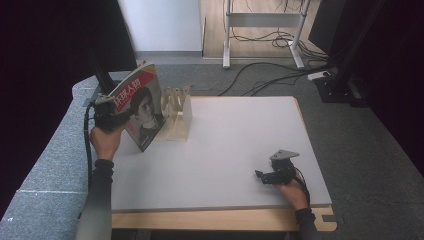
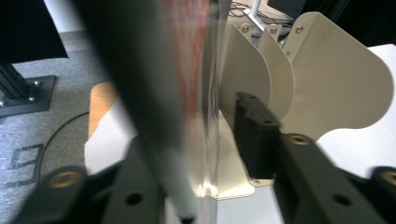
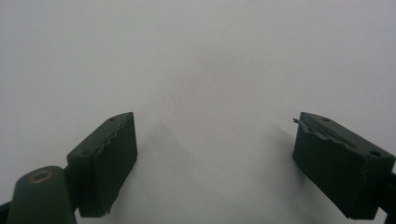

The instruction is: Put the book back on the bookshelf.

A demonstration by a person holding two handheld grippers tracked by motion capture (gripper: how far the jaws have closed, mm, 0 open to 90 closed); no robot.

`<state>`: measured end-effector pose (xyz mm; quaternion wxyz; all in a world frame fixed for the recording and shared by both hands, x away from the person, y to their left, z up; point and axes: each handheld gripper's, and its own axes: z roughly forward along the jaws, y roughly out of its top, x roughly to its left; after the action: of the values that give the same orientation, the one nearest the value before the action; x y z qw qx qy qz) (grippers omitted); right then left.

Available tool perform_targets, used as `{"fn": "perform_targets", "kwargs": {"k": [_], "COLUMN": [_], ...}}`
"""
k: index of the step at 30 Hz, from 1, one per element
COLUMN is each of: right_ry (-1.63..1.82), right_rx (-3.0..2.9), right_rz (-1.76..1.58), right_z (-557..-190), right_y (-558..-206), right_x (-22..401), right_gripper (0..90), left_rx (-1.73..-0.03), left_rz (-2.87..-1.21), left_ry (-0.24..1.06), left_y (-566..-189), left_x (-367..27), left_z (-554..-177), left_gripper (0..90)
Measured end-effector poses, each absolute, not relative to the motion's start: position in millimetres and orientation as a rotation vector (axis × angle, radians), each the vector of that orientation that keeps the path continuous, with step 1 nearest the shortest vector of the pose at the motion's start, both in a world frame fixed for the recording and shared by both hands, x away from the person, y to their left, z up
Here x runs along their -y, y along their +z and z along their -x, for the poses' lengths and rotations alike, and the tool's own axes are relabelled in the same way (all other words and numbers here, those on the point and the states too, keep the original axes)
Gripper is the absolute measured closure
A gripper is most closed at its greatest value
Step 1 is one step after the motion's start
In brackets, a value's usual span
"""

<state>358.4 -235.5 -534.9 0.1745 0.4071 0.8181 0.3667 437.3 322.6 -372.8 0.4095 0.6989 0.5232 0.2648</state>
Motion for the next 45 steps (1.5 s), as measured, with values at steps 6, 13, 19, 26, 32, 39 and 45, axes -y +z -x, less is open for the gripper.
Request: {"fn": "perform_targets", "kwargs": {"k": [6, 13, 19, 26, 32, 39, 45], "right_ry": [1.039, 1.038, 1.037, 1.038, 1.037, 1.039, 1.038], "right_rx": [-2.319, -2.319, -2.319, -2.318, -2.317, -2.318, -2.318], "right_rz": [-1.153, -1.153, -1.155, -1.158, -1.158, -1.157, -1.157], "right_z": [-359, -359, -359, -359, -359, -359, -359], "right_y": [-535, -535, -535, -535, -534, -534, -534], "right_x": [235, 235, 235, 235, 235, 235, 235], "right_gripper": [13.1, 13.1, 13.1, 13.1, 13.1, 13.1, 13.1], "left_rx": [-1.297, -1.274, -1.252, -1.225, -1.195, -1.17, -1.13], "left_rz": [-1.748, -1.753, -1.751, -1.78, -1.778, -1.803, -1.81], "left_ry": [0.666, 0.651, 0.597, 0.584, 0.575, 0.581, 0.577], "left_y": [-373, -375, -373, -367, -364, -363, -360], "left_x": [-326, -330, -333, -331, -329, -326, -321], "left_z": [-431, -423, -413, -396, -380, -361, -344], "left_gripper": [40.0, 19.9, 14.2, 9.9, 7.4, 2.8, 0.0]}}
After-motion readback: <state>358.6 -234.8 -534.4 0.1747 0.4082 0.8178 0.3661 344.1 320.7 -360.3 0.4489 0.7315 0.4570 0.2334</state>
